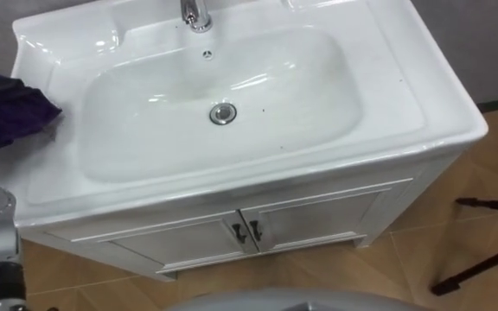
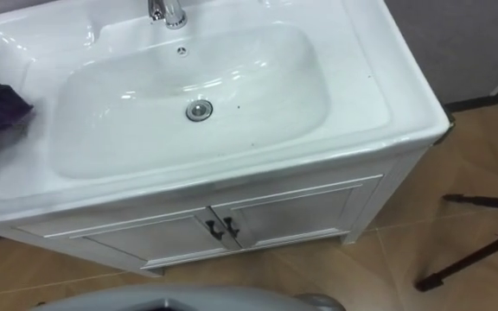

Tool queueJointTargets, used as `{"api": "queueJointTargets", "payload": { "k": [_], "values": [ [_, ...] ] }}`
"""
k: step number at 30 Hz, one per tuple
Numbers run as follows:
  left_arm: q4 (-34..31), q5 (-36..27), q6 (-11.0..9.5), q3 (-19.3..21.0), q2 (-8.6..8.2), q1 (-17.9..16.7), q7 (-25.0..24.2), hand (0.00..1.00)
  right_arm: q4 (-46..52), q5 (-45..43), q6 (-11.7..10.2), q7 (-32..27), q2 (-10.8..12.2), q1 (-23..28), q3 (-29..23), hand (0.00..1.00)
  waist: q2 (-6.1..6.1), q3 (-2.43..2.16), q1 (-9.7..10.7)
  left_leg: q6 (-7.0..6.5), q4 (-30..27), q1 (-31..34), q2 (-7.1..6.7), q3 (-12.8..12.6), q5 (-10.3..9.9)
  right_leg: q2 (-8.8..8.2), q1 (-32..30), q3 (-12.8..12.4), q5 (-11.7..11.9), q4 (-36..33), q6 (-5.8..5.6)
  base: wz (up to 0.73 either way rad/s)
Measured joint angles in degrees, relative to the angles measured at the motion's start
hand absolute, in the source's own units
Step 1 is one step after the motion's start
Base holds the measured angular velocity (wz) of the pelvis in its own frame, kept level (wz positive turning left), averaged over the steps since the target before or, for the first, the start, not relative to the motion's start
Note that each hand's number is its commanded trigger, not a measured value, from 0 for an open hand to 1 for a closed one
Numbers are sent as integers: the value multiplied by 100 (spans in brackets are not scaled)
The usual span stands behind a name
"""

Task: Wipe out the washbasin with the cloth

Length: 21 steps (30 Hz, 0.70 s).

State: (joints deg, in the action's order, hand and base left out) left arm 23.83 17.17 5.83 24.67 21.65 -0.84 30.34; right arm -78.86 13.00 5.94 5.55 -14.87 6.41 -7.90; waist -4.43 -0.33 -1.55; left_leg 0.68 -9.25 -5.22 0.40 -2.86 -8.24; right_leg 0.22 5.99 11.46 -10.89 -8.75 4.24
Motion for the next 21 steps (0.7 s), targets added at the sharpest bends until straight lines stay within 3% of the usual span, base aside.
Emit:
{"api": "queueJointTargets", "payload": {
  "k": [16, 21],
  "values": [
    [-3, -193, 7, 0, -1, -146, 63, 100, 98, -1, 114, 6, -1, 41, -11, 0, 9, -14, -29, -1, 3, 0, -16, -8, -1, -16, 3, 21, -14, -9, -21, 0],
    [-7, -179, 6, -14, -57, -150, 65, 100, 101, -3, 91, 3, -1, 105, -4, 0, -59, 8, 30, -1, 3, -12, -19, 5, -1, -21, 22, 42, -13, -5, -20, 0]
  ]
}}
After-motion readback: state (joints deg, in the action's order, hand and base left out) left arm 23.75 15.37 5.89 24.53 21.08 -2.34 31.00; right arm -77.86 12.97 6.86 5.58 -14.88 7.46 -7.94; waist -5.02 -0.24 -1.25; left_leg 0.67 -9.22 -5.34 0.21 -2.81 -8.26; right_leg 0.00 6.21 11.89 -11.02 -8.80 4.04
